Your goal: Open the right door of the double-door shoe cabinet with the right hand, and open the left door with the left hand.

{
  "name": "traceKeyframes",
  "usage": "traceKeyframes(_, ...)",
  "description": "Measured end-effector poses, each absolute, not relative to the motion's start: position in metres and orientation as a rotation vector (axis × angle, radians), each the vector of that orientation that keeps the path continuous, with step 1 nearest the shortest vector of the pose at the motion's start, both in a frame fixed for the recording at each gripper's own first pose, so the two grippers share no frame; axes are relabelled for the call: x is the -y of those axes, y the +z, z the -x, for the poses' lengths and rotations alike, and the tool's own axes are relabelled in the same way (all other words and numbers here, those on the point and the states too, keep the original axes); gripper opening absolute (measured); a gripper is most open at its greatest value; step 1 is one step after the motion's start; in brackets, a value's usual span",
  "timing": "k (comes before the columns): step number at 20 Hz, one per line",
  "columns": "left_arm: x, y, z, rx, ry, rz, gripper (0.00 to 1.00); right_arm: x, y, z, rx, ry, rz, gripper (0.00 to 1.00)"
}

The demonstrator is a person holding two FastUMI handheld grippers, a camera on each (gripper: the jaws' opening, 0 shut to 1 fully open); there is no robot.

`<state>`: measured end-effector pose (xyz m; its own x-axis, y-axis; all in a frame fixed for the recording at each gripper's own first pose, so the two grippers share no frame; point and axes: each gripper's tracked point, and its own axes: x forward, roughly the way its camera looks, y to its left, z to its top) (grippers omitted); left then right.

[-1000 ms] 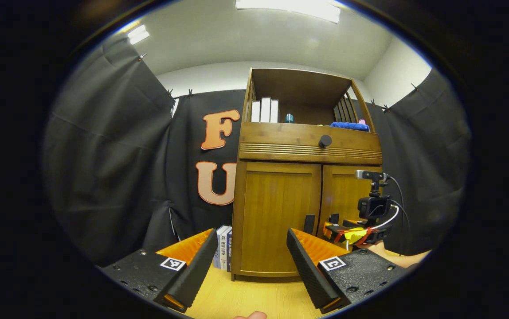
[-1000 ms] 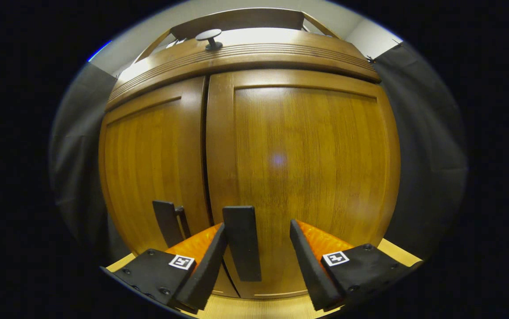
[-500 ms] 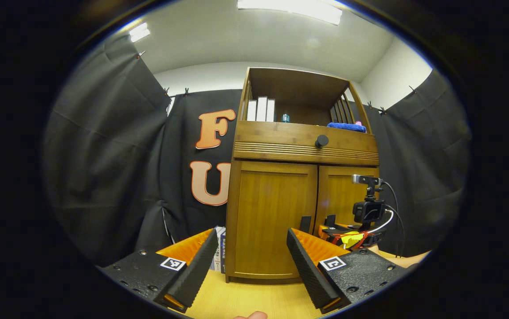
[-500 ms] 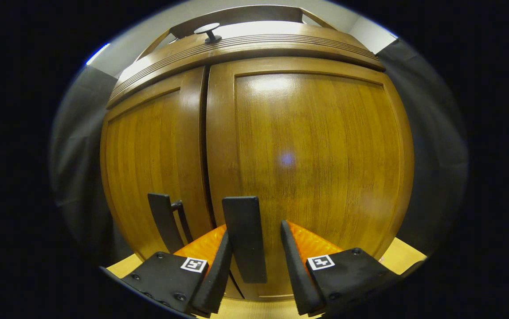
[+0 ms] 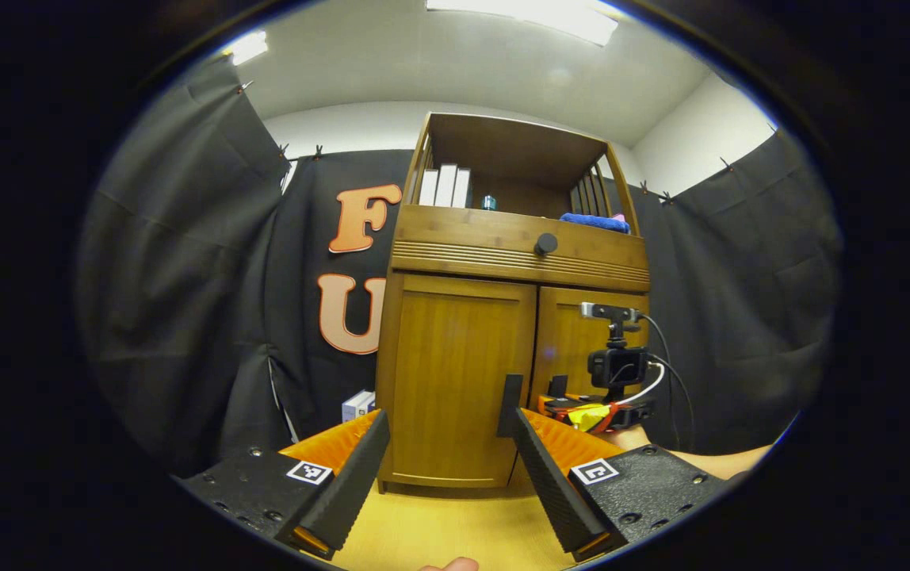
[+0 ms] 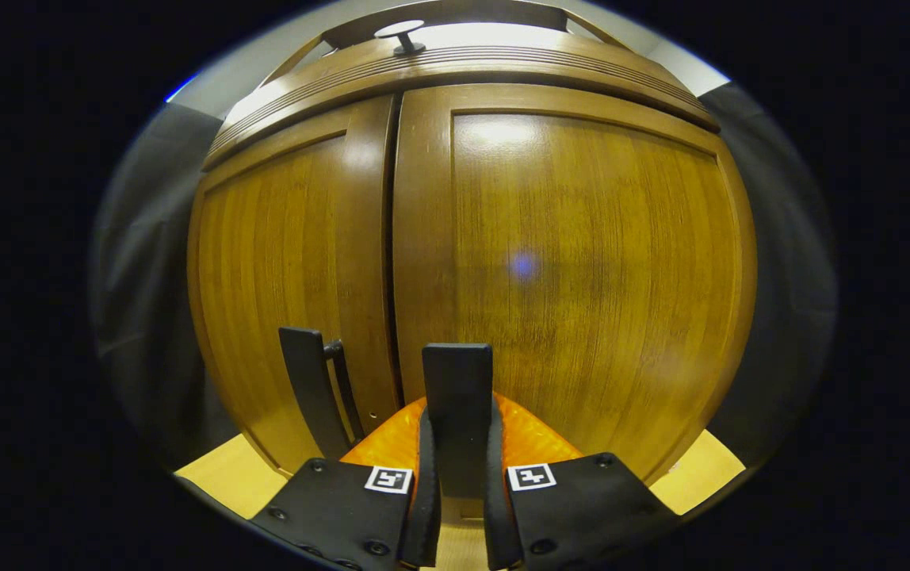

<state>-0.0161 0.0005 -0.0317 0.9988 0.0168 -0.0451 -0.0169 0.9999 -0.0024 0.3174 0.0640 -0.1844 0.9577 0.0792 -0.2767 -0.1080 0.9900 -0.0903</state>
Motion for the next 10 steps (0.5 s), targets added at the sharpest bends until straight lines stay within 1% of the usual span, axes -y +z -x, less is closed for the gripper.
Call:
traceKeyframes(1,0.004,-0.029,0.017,-0.038,0.005,0.002,0.94,-0.065,-0.184,-0.314,-0.278,0.098,0.090,0.31)
traceKeyframes(2,0.006,-0.028,0.016,-0.033,-0.001,-0.004,0.92,-0.064,-0.182,-0.309,-0.277,0.103,0.081,0.30)
traceKeyframes(4,0.008,-0.024,0.014,-0.011,0.009,-0.026,0.92,-0.059,-0.182,-0.286,-0.267,0.097,0.083,0.30)
traceKeyframes(5,0.011,-0.023,0.011,0.000,0.012,-0.036,0.95,-0.054,-0.180,-0.273,-0.261,0.091,0.093,0.35)
traceKeyframes(6,0.014,-0.025,0.007,0.004,0.014,-0.044,0.92,-0.050,-0.178,-0.261,-0.256,0.090,0.097,0.30)
traceKeyframes(7,0.019,-0.027,0.005,0.001,0.015,-0.051,0.94,-0.047,-0.175,-0.251,-0.256,0.097,0.090,0.30)
traceKeyframes(8,0.022,-0.030,0.003,-0.003,0.018,-0.054,0.95,-0.042,-0.173,-0.240,-0.262,0.107,0.077,0.30)
traceKeyframes(9,0.028,-0.030,0.003,-0.004,0.018,-0.050,0.95,-0.038,-0.172,-0.232,-0.270,0.117,0.062,0.30)
traceKeyframes(10,0.035,-0.031,0.001,-0.003,0.012,-0.040,0.92,-0.034,-0.171,-0.223,-0.273,0.126,0.051,0.30)
